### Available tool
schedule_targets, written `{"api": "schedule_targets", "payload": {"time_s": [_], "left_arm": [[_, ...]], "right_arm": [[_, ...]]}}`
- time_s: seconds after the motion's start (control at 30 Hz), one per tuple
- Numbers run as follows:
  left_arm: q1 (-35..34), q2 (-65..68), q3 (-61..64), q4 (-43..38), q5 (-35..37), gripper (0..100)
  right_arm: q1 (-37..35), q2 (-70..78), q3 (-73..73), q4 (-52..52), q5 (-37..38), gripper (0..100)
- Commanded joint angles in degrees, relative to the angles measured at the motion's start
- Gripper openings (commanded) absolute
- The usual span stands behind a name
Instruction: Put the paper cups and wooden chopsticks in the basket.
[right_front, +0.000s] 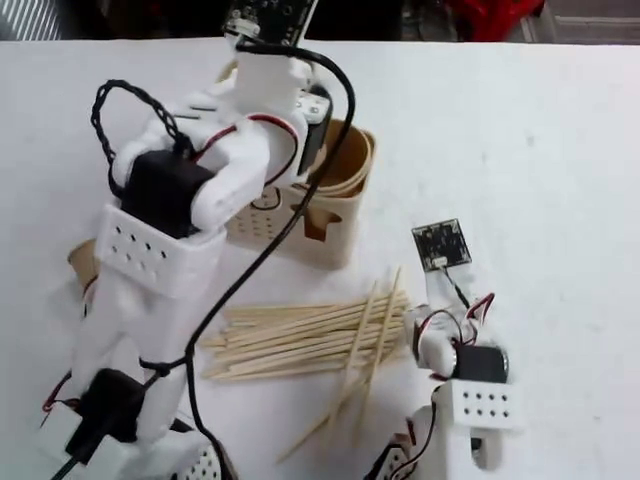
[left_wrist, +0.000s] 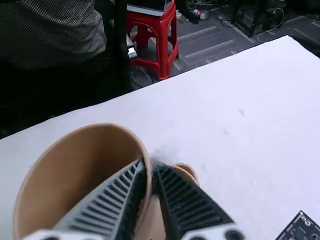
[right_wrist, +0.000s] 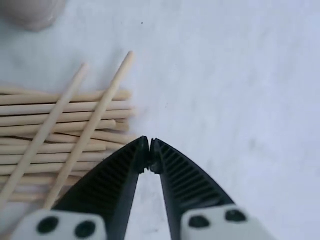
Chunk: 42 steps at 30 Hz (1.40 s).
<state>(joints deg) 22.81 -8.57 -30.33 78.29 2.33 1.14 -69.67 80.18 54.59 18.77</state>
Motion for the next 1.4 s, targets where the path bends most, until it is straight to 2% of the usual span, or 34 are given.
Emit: {"api": "schedule_targets", "payload": {"time_s": [0.0,0.23,0.5,0.6,0.7,0.97,1.07,1.23,1.37], "left_arm": [[2.59,0.04,-3.69,-2.02,0.53,2],[4.70,4.79,-0.35,-5.89,0.44,2],[4.26,6.90,-0.35,-2.29,0.44,3],[4.18,6.90,-0.35,-0.53,0.26,10],[4.26,6.73,-0.79,1.67,-3.25,15],[3.21,6.99,-4.48,4.75,-5.45,15],[2.95,7.16,2.02,3.78,-5.71,15],[2.95,8.48,15.38,-3.34,-5.71,15],[2.95,8.40,18.55,-5.19,-5.71,15]], "right_arm": [[-0.48,-2.15,0.00,0.31,-0.44,1.8],[-2.77,-2.07,0.18,1.10,1.49,1.8],[-2.77,-2.51,0.18,1.63,1.85,1.8],[-2.77,-2.51,0.18,1.63,1.85,1.8],[-2.86,-2.24,0.18,1.63,1.85,1.8],[-2.86,-2.15,0.18,1.54,1.85,1.8],[-2.86,-2.24,0.18,1.54,1.85,1.8],[-2.86,-2.15,0.18,1.54,1.85,1.8],[-2.86,-2.15,0.18,1.54,1.85,1.8]]}}
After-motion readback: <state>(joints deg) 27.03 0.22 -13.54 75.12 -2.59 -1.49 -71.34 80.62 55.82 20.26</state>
